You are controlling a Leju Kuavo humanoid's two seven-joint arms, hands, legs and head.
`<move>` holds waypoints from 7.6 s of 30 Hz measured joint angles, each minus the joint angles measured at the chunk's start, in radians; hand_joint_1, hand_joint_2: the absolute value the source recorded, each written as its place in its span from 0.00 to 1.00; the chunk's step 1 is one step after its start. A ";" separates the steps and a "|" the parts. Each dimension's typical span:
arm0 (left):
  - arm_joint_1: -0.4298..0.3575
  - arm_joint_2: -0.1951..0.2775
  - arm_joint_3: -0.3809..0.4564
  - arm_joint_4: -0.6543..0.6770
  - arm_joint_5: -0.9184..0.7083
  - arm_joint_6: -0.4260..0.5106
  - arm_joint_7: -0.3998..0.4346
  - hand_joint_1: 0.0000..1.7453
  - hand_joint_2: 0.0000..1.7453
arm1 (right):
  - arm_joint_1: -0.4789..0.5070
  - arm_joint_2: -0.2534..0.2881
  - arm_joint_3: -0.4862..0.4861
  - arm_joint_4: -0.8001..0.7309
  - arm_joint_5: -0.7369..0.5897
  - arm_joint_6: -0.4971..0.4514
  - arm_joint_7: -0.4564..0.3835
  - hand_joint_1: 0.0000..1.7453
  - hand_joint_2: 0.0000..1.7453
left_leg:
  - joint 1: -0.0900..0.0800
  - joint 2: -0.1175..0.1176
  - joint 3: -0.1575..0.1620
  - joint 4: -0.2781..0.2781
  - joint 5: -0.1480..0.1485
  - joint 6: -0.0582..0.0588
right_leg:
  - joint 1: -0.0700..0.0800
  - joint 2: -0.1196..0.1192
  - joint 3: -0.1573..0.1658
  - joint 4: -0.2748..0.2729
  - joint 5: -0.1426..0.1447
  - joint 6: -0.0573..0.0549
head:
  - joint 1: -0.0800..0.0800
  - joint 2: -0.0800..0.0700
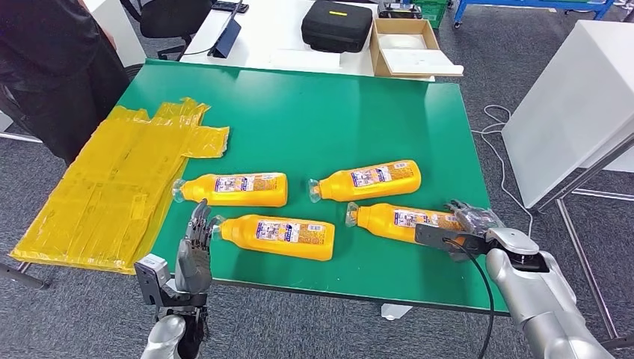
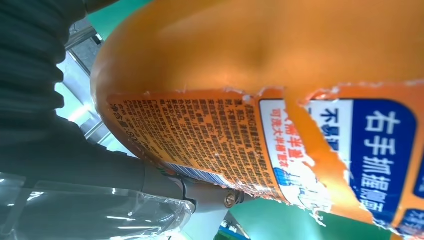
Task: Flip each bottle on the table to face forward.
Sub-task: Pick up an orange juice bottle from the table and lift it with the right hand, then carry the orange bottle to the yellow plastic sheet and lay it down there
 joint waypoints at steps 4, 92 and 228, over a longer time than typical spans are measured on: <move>-0.001 0.000 0.001 0.000 0.000 0.004 0.000 0.00 0.00 | -0.001 0.010 0.003 0.003 -0.002 -0.015 0.021 0.00 1.00 | 0.000 0.000 0.000 0.000 0.000 0.000 | 0.000 0.000 0.001 0.000 0.000 0.000 | 0.000 0.000; -0.269 0.016 0.012 -0.065 0.235 -0.215 0.124 0.00 1.00 | -0.110 0.465 -0.048 -0.354 -0.438 -0.225 -0.032 1.00 1.00 | 0.004 0.005 -0.012 0.000 0.010 -0.006 | 0.003 0.004 -0.015 0.003 0.010 -0.002 | 0.000 0.000; -0.547 0.241 -0.109 0.043 -0.522 0.537 0.218 1.00 1.00 | 0.283 0.147 -0.055 -0.855 -0.727 -0.285 -0.092 0.00 0.00 | 0.003 0.005 -0.017 0.000 0.011 -0.005 | 0.003 0.004 -0.020 0.003 0.012 -0.003 | 0.000 0.000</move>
